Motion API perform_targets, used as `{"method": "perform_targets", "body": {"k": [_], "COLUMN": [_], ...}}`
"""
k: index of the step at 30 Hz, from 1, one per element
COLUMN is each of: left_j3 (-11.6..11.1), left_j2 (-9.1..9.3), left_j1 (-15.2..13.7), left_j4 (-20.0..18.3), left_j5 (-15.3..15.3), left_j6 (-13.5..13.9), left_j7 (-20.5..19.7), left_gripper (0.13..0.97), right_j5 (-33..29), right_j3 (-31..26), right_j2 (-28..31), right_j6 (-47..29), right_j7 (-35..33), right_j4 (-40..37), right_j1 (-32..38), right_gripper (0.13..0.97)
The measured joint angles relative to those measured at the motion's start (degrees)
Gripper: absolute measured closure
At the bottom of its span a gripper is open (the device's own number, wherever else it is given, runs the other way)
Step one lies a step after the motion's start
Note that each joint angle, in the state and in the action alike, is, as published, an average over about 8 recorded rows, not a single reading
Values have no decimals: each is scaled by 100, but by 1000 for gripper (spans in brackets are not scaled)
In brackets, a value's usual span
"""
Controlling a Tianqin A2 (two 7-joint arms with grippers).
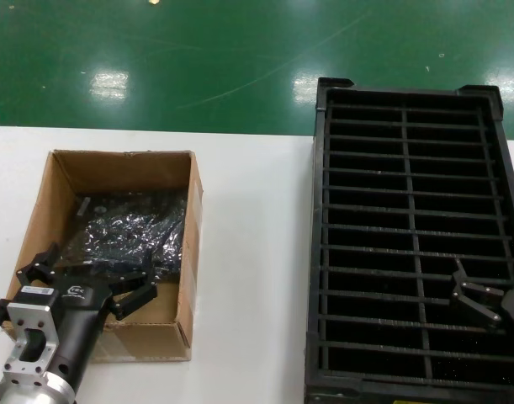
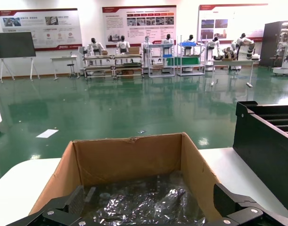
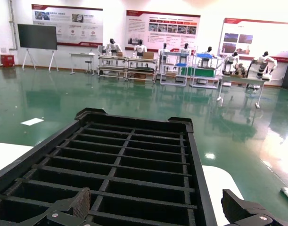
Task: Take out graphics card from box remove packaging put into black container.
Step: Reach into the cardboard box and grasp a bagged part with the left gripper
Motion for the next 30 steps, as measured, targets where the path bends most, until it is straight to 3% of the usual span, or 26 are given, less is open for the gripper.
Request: {"method": "perform_targets", "body": {"k": [8,12,16,21,25,30], "left_j3": [0,49,191,465,793,1321], "left_j2": [-19,-207,-650,-1384,-1905,-2303], "left_j1": [6,0,-162,-716,-1398,-2389], "left_j4": [-17,-101,-111,263,863,1735], "left_j5": [10,84,376,974,1384,1764], "left_j6": [16,75,178,560,1131,2120], "left_j7": [11,60,281,964,1599,2204], "left_gripper": [132,132,132,132,132,132], "right_j5": [0,0,0,0,0,0], "right_j3": [0,0,0,0,0,0], "right_j2": [0,0,0,0,0,0], "right_j6": [0,0,0,0,0,0], "right_j7": [0,0,0,0,0,0], "right_j4": [0,0,0,0,0,0], "right_j1": [0,0,0,0,0,0], "right_gripper": [129,129,129,129,129,129]}}
